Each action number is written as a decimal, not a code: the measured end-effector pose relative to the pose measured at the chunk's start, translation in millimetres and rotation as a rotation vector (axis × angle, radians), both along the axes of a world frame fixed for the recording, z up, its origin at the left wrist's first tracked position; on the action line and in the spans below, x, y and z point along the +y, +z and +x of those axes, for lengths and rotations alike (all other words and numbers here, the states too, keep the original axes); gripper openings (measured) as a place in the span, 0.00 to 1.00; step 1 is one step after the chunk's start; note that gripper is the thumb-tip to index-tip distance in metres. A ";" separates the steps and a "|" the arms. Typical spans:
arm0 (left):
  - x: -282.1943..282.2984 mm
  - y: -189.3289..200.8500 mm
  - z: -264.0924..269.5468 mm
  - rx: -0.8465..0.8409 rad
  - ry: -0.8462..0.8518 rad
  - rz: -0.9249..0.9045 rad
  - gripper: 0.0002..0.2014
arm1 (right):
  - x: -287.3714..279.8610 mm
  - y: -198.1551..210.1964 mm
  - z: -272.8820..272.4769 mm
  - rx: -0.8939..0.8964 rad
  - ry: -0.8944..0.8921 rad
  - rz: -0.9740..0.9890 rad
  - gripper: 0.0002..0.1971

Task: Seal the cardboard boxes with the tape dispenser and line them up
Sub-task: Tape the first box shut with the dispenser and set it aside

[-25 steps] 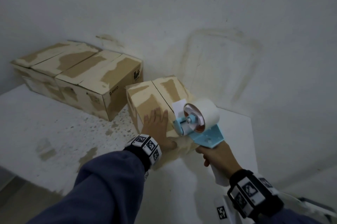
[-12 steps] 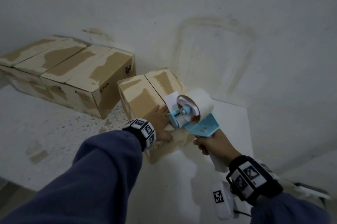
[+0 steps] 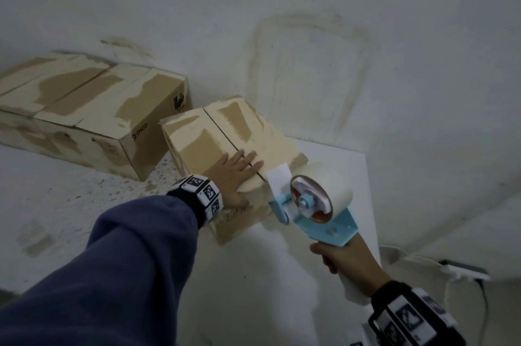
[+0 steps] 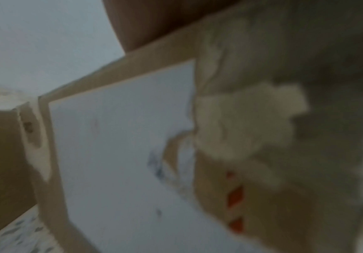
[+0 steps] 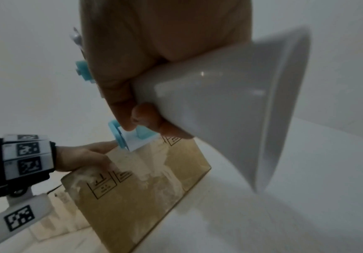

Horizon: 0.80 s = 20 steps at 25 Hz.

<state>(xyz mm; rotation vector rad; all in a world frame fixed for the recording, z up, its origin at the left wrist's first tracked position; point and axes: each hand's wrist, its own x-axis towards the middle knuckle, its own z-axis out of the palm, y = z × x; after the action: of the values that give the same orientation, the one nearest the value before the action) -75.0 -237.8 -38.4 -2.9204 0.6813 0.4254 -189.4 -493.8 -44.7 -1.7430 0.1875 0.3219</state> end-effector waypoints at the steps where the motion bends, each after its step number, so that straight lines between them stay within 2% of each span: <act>1: -6.7 1.1 -3.7 -0.029 -0.010 0.020 0.46 | -1.0 -1.4 1.0 -0.007 0.010 0.000 0.10; 5: -34.4 -8.3 -20.9 -0.069 -0.079 0.008 0.37 | 4.1 -7.0 5.2 -0.003 0.002 0.004 0.08; 6: -35.1 -11.5 -21.3 -0.061 -0.072 -0.051 0.34 | 5.2 -9.5 6.1 0.005 -0.005 0.006 0.08; 9: -30.4 -12.9 -18.1 0.014 0.061 -0.401 0.27 | 7.6 -15.8 8.3 0.033 -0.023 0.005 0.08; 11: -32.8 -12.0 -14.4 0.018 0.187 -0.504 0.27 | 7.7 -17.8 9.7 0.045 -0.034 0.034 0.08; 15: -45.7 -12.2 -9.5 -0.006 0.321 -0.246 0.33 | 7.4 -23.8 10.4 0.053 -0.046 0.046 0.09; 20: -46.6 -13.2 -7.1 -0.039 0.312 -0.156 0.32 | 17.7 -38.2 21.3 0.073 -0.064 0.008 0.09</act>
<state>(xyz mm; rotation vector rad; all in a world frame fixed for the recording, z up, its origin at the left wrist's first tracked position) -82.1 -284.4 -51.5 -3.1846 0.2616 0.3557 -168.1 -476.1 -83.0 -1.7147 0.2937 0.3393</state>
